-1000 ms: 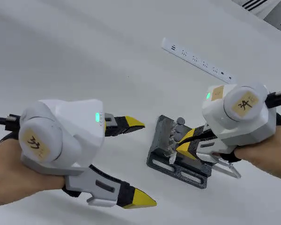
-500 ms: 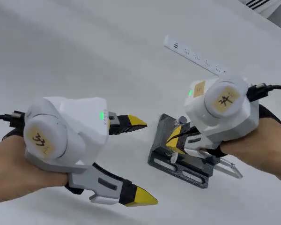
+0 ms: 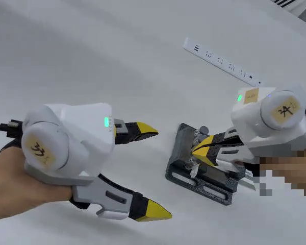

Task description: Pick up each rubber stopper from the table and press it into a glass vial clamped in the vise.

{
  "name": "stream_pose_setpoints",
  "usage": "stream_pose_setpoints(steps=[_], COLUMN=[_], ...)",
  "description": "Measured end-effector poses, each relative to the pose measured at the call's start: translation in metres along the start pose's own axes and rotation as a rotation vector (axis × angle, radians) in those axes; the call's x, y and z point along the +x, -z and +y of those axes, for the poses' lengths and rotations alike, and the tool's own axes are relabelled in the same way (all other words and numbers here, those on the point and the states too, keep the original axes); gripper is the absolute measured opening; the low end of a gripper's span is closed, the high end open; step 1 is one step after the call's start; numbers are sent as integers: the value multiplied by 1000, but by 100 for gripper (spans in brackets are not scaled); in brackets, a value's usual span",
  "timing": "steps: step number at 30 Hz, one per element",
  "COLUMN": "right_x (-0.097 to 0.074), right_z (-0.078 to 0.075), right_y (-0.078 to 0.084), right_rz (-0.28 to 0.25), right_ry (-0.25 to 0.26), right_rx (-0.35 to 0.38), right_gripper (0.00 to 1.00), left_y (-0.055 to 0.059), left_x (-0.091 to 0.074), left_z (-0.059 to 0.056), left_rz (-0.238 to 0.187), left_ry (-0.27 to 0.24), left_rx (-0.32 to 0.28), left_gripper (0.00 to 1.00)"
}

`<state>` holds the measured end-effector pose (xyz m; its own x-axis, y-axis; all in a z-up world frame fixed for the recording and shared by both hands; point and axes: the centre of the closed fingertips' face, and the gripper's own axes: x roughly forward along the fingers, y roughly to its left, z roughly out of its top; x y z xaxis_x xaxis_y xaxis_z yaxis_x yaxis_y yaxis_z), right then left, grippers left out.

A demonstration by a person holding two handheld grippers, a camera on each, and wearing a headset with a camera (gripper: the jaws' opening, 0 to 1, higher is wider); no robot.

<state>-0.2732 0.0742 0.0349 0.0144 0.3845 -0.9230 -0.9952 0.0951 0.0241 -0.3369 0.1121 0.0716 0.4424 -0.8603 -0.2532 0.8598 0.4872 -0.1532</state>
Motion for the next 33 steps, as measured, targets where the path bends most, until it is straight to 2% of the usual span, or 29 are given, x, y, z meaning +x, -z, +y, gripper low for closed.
stream_pose_setpoints(steps=[6, 11, 20, 23, 25, 28, 33], right_x=[-11, -10, -10, -10, -11, -12, -14], right_z=[-11, -9, -1, -2, -2, -5, -2], right_y=[6, 10, 10, 11, 9, 11, 8], right_rz=[-12, 7, -22, -36, -70, -88, -167], right_ry=[37, 38, 45, 58, 62, 75, 93], right_rx=[28, 20, 62, 115, 181, 223, 372], right_gripper=[0, 1, 4, 5, 5, 6, 6], left_y=[0, -1, -2, -3, -3, -3, -3], left_x=[3, 4, 7, 7, 7, 7, 6], left_z=[-4, -6, -10, -11, -12, -13, -13], left_rz=[9, 14, 23, 26, 26, 29, 36], left_ry=[18, 22, 37, 40, 42, 47, 52], left_rx=[5, 4, 5, 7, 6, 8, 11], left_gripper=[78, 78, 78, 78, 78, 78, 78])
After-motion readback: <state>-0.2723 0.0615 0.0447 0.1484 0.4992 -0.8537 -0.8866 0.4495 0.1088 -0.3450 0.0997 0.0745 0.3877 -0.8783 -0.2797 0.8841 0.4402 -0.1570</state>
